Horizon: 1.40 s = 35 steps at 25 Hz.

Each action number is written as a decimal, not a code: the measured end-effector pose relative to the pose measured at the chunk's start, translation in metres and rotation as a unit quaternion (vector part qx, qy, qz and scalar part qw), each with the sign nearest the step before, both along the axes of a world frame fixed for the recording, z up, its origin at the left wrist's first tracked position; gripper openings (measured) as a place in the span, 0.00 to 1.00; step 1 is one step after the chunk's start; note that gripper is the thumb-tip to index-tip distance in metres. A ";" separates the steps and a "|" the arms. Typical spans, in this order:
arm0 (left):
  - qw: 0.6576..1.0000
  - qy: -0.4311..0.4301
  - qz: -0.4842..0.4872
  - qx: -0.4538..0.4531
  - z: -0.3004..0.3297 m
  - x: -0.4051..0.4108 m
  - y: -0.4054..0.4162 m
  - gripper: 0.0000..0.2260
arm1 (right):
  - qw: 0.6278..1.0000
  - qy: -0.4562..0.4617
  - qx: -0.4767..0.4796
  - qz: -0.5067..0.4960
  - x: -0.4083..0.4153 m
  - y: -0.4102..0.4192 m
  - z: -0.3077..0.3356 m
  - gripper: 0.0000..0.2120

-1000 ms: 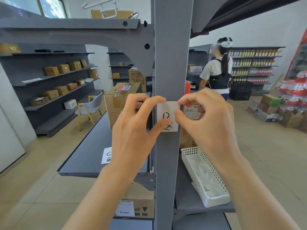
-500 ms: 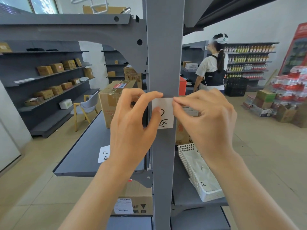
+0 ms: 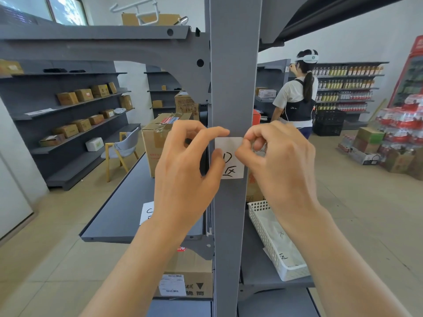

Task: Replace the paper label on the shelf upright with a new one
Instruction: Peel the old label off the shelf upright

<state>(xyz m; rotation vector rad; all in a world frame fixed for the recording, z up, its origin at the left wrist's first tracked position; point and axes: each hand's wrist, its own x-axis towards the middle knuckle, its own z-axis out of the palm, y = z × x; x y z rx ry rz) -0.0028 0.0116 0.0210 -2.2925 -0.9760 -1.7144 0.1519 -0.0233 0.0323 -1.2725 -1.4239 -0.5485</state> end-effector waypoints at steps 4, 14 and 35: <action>0.999 0.029 0.005 0.013 0.000 -0.002 0.003 0.14 | 1.000 -0.002 -0.005 0.029 0.004 0.000 -0.005 0.05; 0.993 0.084 0.057 0.067 0.006 -0.004 0.010 0.04 | 0.995 -0.086 0.044 0.006 0.015 -0.005 -0.016 0.08; 0.997 0.045 -0.053 0.016 -0.015 -0.016 0.006 0.08 | 0.988 -0.089 -0.021 0.125 0.025 -0.008 -0.035 0.04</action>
